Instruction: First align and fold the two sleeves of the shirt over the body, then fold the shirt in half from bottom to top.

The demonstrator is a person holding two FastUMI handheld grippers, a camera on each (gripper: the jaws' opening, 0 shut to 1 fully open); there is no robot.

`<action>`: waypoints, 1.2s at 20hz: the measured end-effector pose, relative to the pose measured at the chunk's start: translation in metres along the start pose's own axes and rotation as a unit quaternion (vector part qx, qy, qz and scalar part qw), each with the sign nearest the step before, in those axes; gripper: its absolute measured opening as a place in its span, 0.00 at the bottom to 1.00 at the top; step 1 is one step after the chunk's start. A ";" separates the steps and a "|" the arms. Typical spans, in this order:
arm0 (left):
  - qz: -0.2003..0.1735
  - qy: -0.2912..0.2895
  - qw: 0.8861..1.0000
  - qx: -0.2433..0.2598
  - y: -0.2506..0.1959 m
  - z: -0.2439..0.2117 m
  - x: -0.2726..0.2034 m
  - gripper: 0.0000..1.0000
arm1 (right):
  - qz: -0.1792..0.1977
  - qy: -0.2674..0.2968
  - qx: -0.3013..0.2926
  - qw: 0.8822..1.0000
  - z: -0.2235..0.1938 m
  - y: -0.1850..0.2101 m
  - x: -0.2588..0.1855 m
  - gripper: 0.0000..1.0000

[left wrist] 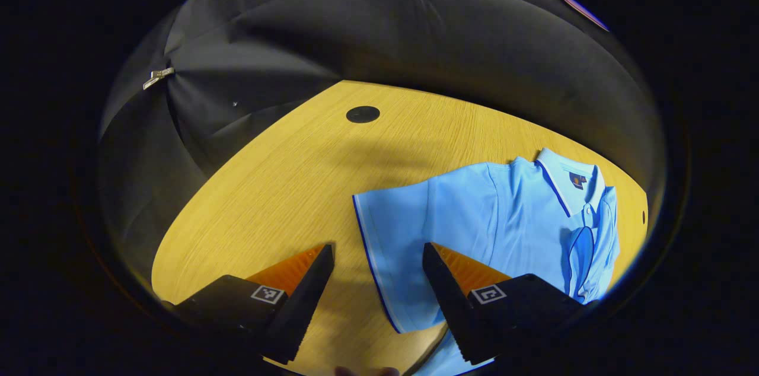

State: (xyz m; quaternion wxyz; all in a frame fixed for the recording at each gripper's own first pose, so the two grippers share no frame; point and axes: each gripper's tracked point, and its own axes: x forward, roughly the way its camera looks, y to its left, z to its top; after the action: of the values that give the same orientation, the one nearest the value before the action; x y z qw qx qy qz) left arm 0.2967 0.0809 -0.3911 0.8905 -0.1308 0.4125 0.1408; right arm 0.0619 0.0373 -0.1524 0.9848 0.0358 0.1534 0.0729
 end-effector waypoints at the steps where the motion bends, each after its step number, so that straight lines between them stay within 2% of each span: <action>1: -0.005 0.002 1.000 0.003 0.001 0.001 0.000 0.86 | -0.002 0.003 0.002 1.000 -0.001 -0.002 -0.001 0.91; 2: -0.009 0.002 1.000 0.005 -0.005 -0.001 0.002 0.83 | -0.005 0.004 0.003 1.000 -0.002 -0.004 -0.004 0.91; 3: -0.013 0.002 1.000 0.007 -0.008 -0.002 0.004 0.73 | -0.006 0.005 0.004 1.000 -0.003 -0.006 -0.005 0.91; 6: -0.027 0.001 1.000 -0.001 -0.015 0.002 0.001 0.33 | -0.009 0.008 0.004 1.000 -0.006 -0.010 -0.006 0.91; 7: -0.029 -0.001 1.000 -0.003 -0.015 0.004 0.001 0.25 | -0.009 0.008 0.004 1.000 -0.007 -0.011 -0.007 0.91; 8: -0.030 -0.004 1.000 -0.003 -0.016 0.005 0.000 0.10 | -0.010 0.009 0.004 1.000 -0.009 -0.012 -0.008 0.91; 10: -0.029 -0.007 1.000 0.001 -0.018 0.005 0.000 0.06 | -0.011 0.012 0.004 1.000 -0.011 -0.014 -0.012 0.91; 13: -0.051 -0.012 0.999 0.006 -0.035 0.004 -0.004 0.06 | -0.013 0.016 0.001 1.000 -0.015 -0.016 -0.020 0.91; 17: -0.083 -0.056 0.995 0.026 -0.062 0.024 -0.025 0.06 | -0.018 0.019 0.004 1.000 -0.019 -0.023 -0.028 0.91; 21: -0.138 -0.101 0.984 0.051 -0.103 0.042 -0.063 0.06 | -0.021 0.019 0.007 1.000 -0.022 -0.027 -0.032 0.91; 24: -0.185 -0.124 0.969 0.106 -0.148 0.040 -0.097 0.06 | -0.022 0.020 0.012 0.999 -0.024 -0.028 -0.037 0.91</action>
State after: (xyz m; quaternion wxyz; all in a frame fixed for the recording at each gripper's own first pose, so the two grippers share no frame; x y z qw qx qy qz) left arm 0.3177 -0.0563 -0.2737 0.9541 -0.0914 0.2797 -0.0559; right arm 0.0234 0.0055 -0.1670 0.9823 0.0428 0.1750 0.0503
